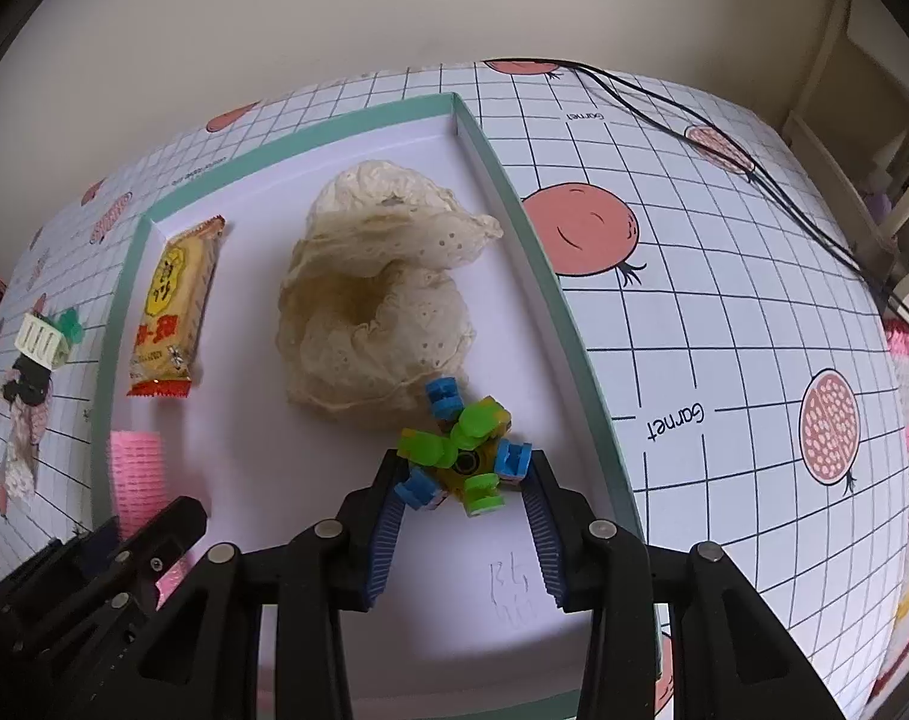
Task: Organize objects
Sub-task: 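Open the left tool dropping the pink roller while the right tool releases the blocks in the tray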
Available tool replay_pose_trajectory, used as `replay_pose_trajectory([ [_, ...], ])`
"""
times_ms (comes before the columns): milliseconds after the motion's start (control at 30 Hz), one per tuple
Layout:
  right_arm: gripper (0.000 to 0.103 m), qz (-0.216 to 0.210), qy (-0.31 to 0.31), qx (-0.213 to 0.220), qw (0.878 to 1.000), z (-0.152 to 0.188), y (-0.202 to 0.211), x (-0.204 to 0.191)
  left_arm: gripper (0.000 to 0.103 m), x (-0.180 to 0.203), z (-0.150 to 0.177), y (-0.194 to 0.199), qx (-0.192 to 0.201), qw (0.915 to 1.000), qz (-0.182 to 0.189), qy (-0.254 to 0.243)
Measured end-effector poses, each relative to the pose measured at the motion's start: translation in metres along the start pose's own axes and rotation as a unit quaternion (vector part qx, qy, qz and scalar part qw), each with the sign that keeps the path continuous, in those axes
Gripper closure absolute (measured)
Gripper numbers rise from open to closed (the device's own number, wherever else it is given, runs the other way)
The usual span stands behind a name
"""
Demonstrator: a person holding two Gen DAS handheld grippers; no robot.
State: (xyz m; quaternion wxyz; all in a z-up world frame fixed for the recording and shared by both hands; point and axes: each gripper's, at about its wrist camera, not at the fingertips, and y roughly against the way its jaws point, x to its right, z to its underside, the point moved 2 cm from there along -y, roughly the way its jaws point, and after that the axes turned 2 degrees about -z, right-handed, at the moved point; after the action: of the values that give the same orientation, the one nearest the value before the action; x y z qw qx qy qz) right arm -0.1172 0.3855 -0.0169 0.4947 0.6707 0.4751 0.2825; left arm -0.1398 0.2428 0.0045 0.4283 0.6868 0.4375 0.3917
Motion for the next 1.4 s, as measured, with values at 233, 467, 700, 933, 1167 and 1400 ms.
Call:
replay_pose_trajectory([
  [233,0.053,-0.007,-0.003,0.008,1.0,-0.005,0.01,-0.004,0.061,0.0,-0.004,0.01,0.006,1.0,0.006,0.004],
  [467,0.051,-0.007,0.007,0.044,0.999,-0.017,0.039,-0.014,0.057,-0.004,-0.014,0.035,0.035,0.9994,0.007,0.0],
  [700,0.051,-0.014,0.018,0.076,0.997,-0.025,0.066,-0.026,0.057,-0.005,-0.02,0.06,0.065,0.9978,0.008,0.007],
  [933,0.051,-0.012,0.023,0.074,0.997,-0.024,0.065,-0.029,0.057,-0.013,-0.02,0.06,0.07,0.9974,0.0,0.013],
  [1167,0.051,-0.004,0.032,0.071,0.997,-0.023,0.06,-0.033,0.054,-0.032,-0.021,0.058,0.067,0.9968,-0.017,0.04],
  [1400,0.029,-0.013,0.038,0.079,0.996,-0.022,0.06,-0.041,0.03,-0.059,-0.023,0.063,0.079,0.993,-0.052,0.071],
])
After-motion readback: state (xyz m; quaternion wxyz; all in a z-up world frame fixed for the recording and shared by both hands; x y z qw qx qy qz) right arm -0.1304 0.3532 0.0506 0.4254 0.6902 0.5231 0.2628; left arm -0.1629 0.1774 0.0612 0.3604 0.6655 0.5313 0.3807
